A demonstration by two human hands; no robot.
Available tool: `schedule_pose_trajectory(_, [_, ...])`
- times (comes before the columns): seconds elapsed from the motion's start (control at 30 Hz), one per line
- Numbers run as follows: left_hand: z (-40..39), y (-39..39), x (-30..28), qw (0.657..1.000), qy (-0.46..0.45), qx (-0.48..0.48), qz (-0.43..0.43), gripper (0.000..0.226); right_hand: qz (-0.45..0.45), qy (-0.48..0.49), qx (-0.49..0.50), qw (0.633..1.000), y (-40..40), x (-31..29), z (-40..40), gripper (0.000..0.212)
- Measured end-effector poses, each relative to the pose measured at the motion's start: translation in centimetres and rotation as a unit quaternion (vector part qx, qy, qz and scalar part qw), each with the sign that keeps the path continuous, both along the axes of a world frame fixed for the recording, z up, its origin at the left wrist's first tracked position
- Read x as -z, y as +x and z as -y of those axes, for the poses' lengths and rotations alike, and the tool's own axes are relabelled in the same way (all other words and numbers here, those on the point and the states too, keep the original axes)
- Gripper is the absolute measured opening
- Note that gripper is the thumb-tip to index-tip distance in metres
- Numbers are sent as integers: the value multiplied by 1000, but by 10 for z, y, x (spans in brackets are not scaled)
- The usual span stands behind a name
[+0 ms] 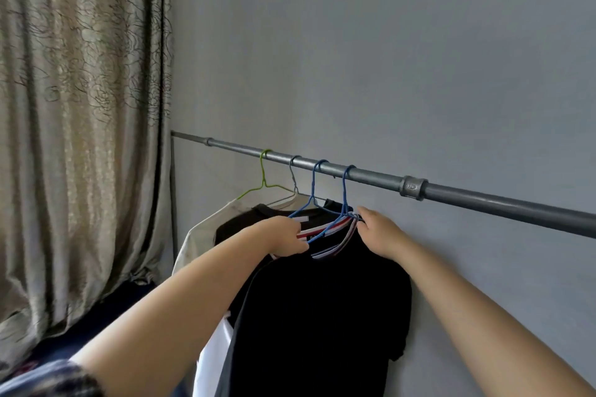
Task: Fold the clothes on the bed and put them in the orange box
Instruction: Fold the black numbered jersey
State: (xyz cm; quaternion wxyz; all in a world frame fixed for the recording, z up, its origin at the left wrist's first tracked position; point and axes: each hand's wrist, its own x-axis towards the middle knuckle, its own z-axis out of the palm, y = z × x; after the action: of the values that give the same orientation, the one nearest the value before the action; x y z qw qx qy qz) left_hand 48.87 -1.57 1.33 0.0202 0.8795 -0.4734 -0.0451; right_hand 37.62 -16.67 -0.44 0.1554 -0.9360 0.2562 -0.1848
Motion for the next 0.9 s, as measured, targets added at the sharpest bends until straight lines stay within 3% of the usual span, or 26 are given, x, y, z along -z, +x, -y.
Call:
schedule_pose_trajectory(0.3, [15,26,32,998,8,51,-45,50,-39,72,23,996,51,9,26,54])
schedule_pose_trajectory(0.4, [14,42,33,993,-116,33,-22,37,8,67,49,997,64,15,36,36])
schedule_pose_trajectory(0.5, [10,69,30,973,-227,-21,48,38,80,80,94,989,69,21,34,34])
schedule_pose_trajectory(0.57, [12,84,32,980,-196,-45,-3,43,105,64,149,981,72,24,30,24])
schedule_pose_trajectory(0.67, [24,95,42,977,-175,-48,-113,34,75,53,212,973,74,29,26,29])
schedule_pose_trajectory(0.73, [32,93,47,962,-206,-45,-175,25,121,156,173,965,77,28,25,22])
schedule_pose_trajectory(0.8, [37,85,47,930,-260,-67,-251,19,198,263,155,931,78,24,19,14])
schedule_pose_trajectory(0.9, [35,74,32,892,-329,-112,-289,27,268,298,131,907,75,10,10,19])
